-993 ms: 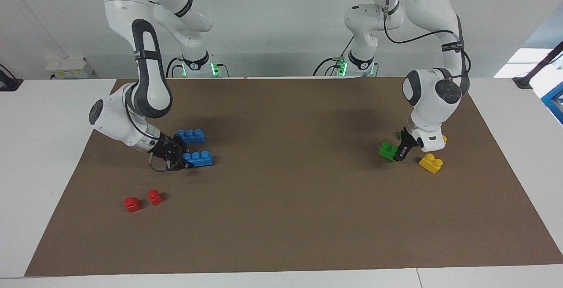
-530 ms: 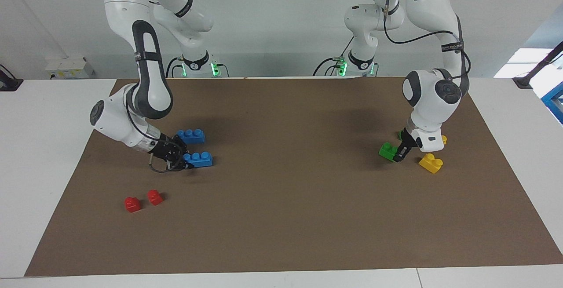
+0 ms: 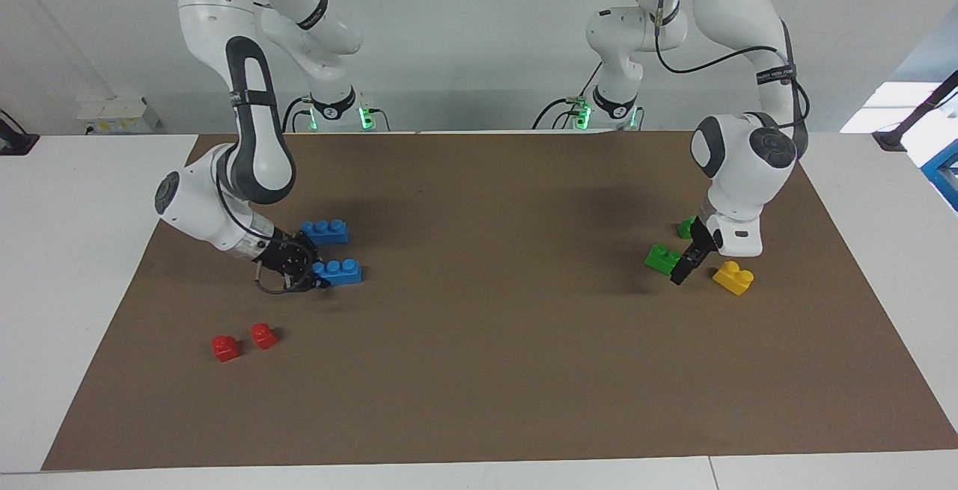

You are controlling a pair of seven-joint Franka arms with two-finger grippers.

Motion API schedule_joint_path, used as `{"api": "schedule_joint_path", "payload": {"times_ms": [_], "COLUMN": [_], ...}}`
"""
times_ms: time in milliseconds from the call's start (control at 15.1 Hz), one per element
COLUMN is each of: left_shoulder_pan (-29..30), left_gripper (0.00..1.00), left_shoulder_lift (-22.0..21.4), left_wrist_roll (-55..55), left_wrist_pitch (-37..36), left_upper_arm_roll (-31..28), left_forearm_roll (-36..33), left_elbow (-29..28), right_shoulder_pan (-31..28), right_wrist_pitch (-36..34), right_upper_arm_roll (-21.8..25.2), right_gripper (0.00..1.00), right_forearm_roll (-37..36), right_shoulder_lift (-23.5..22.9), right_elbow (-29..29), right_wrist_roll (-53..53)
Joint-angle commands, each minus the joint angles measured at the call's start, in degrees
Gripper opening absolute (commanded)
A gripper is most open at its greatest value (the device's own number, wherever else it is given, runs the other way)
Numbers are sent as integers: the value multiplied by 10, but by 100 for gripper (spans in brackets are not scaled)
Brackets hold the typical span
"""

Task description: Remove green block with left arm and hold with right

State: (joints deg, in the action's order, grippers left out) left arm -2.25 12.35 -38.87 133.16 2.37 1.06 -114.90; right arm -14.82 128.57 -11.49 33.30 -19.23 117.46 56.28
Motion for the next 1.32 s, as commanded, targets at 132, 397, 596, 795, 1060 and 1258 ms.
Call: {"api": "schedule_joint_path", "payload": {"times_ms": [132,397,596,795,1060,1258], "left_shoulder_pan": [-28,-28,-33,-36,-34,-28], "left_gripper": [100,100,100,100,100,100], "left_shoulder_lift": [-21,-40,-49,-49,-49,-51], "left_wrist_roll": [14,14,13,13,14,30], "left_wrist_pitch": [-24,-68,-69,-70,-94,-172], "left_upper_arm_roll": [0,1,11,14,14,13], "left_forearm_roll": [-5,2,2,2,2,1], "left_elbow": [22,56,72,85,114,156], "right_shoulder_pan": [-8,-8,-7,-6,-3,6], "right_wrist_pitch": [1,-38,-58,-91,-124,-164], "right_upper_arm_roll": [-7,-6,-6,-6,-6,-8], "right_gripper": [53,71,91,99,100,100], "right_forearm_roll": [-10,-10,-10,-10,-24,-59], "right_shoulder_lift": [4,18,44,81,130,145], "right_elbow": [6,-20,-20,-20,-25,-59], "right_wrist_roll": [-14,8,21,37,29,26]}}
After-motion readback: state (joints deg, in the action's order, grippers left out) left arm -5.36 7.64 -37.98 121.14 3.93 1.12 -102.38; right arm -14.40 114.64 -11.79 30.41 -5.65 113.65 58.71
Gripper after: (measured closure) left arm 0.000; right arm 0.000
